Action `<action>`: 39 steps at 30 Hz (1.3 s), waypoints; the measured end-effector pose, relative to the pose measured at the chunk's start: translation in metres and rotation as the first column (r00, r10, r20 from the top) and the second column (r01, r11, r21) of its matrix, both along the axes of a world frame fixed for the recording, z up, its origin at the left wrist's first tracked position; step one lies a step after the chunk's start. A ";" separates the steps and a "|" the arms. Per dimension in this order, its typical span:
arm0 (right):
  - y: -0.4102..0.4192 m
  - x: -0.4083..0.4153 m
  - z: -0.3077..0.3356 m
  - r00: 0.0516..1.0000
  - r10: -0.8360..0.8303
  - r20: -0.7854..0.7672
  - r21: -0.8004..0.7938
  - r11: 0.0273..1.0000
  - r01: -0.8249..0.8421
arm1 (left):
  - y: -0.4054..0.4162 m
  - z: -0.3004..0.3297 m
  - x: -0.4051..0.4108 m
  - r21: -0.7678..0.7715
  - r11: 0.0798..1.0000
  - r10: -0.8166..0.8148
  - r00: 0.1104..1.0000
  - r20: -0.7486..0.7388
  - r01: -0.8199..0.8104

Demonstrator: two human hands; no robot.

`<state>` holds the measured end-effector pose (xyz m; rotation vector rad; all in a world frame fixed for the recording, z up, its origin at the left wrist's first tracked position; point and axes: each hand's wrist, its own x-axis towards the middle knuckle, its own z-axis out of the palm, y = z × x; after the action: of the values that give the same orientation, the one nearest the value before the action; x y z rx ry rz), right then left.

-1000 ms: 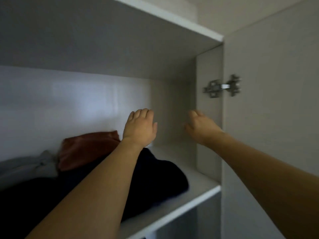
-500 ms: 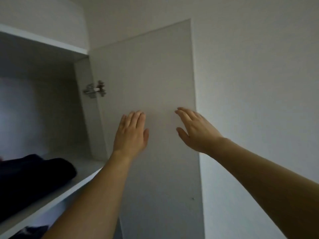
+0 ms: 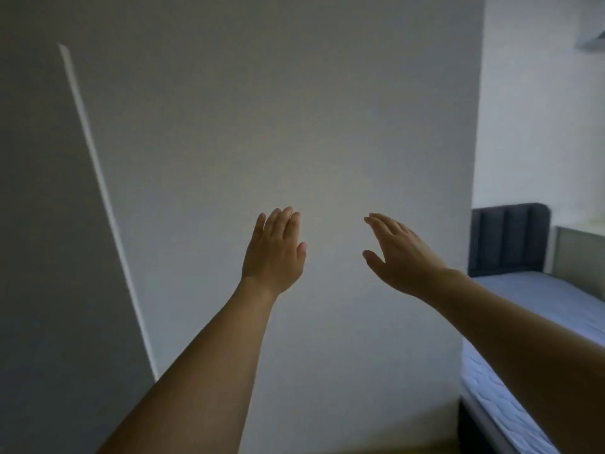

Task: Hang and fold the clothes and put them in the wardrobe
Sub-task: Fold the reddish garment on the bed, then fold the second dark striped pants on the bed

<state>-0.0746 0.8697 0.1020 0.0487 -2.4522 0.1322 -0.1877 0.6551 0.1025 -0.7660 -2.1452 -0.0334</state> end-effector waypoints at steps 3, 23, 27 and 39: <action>0.105 0.048 -0.023 0.988 -0.110 0.106 -0.060 0.991 0.117 | 0.091 -0.022 0.030 -0.008 0.998 -0.066 0.995 0.078 0.067; 0.625 0.252 -0.188 0.796 -0.271 0.542 -0.277 0.837 0.473 | 0.626 -0.198 0.202 -0.009 0.978 -0.176 0.848 0.499 0.208; 0.685 0.260 -0.223 0.723 -0.144 0.676 -0.314 0.831 0.459 | 0.658 -0.234 0.224 -0.086 0.987 -0.058 0.793 0.606 0.138; 0.935 0.262 -0.375 0.485 -0.020 0.874 -0.212 0.883 0.418 | 0.894 -0.388 0.235 0.034 0.999 -0.045 0.448 0.893 0.033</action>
<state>0.1874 1.8042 -0.2734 -0.7072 -3.3359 0.7021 0.0475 1.5488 -0.2854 -0.9013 -3.1393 -0.6216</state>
